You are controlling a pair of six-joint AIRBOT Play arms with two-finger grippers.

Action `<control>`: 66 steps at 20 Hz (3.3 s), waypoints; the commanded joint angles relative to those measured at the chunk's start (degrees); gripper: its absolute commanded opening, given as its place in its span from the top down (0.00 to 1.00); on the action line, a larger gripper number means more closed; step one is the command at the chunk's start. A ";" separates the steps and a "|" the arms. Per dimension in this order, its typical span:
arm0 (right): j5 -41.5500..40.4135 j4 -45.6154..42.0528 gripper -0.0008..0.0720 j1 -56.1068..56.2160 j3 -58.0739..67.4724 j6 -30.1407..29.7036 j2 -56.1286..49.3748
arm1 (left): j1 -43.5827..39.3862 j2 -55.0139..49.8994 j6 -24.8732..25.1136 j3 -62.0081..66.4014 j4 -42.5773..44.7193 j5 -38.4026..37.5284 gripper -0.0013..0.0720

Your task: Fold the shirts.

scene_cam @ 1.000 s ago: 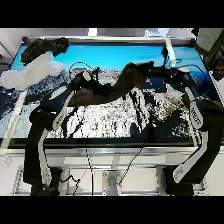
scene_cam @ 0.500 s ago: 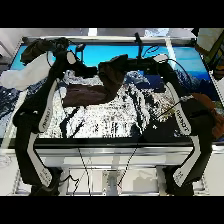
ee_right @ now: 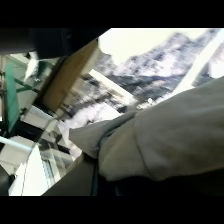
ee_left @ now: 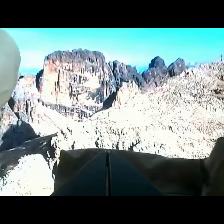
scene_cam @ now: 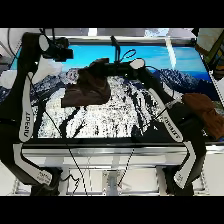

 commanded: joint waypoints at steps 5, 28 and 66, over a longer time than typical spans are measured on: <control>-14.03 -0.55 0.54 8.11 0.48 -0.31 -1.64 | 0.31 1.27 -0.11 -0.09 -5.09 0.63 0.95; 17.81 -13.20 0.24 -18.69 0.42 4.79 -1.55 | -0.42 -3.91 7.50 -8.59 -20.59 -11.47 0.38; 9.51 15.89 0.26 -6.82 -7.19 2.80 -18.45 | -0.81 -16.83 6.49 -8.59 -14.47 -18.91 0.38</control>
